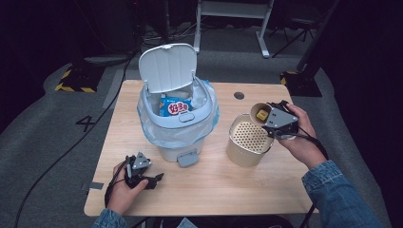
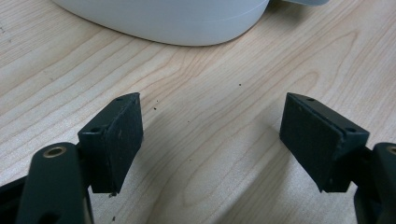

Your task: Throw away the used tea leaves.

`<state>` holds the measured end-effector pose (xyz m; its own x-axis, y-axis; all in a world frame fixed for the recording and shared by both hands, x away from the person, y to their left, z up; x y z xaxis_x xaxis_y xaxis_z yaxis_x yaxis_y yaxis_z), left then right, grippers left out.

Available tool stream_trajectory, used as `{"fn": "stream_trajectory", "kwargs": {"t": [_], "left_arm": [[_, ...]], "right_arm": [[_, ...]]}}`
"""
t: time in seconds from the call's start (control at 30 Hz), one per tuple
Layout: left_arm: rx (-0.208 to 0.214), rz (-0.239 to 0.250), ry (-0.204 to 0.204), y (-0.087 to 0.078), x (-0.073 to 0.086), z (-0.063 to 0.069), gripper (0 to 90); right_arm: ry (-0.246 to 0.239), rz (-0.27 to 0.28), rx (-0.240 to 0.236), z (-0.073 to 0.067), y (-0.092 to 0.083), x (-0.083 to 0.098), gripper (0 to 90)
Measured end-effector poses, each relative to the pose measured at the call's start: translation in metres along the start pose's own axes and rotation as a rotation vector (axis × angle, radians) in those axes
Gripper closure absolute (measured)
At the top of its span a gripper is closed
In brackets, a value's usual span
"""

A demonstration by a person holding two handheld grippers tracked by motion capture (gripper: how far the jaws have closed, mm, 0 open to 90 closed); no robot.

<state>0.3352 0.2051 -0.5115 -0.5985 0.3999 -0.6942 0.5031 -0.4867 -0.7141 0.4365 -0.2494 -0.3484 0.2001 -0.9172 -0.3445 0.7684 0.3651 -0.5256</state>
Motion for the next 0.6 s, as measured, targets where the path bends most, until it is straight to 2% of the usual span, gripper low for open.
{"fn": "stream_trajectory", "kwargs": {"t": [0.03,0.2,0.23,0.33,0.43,0.5,0.57,0.6], "left_arm": [[0.0,0.0,0.0,0.0,0.0,0.0,21.9],[0.0,0.0,0.0,0.0,0.0,0.0,21.9],[0.0,0.0,0.0,0.0,0.0,0.0,21.9],[0.0,0.0,0.0,0.0,0.0,0.0,21.9],[0.0,0.0,0.0,0.0,0.0,0.0,21.9],[0.0,0.0,0.0,0.0,0.0,0.0,21.9],[0.0,0.0,0.0,0.0,0.0,0.0,21.9],[0.0,0.0,0.0,0.0,0.0,0.0,21.9]], "right_arm": [[-0.052,-0.005,0.009,0.0,0.001,-0.001,31.4],[-0.202,-0.077,0.06,-0.007,0.002,-0.006,31.5],[-0.219,-0.084,0.065,-0.008,0.002,-0.006,31.5],[-0.339,-0.122,0.102,-0.014,0.004,-0.011,31.5],[-0.441,-0.167,0.144,-0.019,0.005,-0.015,31.6],[-0.53,-0.211,0.189,-0.023,0.006,-0.017,31.8],[-0.59,-0.23,0.22,-0.025,0.006,-0.019,31.9],[-0.635,-0.246,0.24,-0.027,0.005,-0.02,31.9]]}}
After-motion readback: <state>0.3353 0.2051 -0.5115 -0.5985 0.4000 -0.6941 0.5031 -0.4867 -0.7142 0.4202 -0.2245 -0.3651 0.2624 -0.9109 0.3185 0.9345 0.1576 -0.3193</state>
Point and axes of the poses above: each handheld gripper's, and its own axes: y roughly forward along the jaws, x roughly out of its underside, z roughly to its right, the point moved 1 cm from there along y, roughly forward along the jaws, and after that the axes turned 6 degrees about -y, right-handed, at the moved point
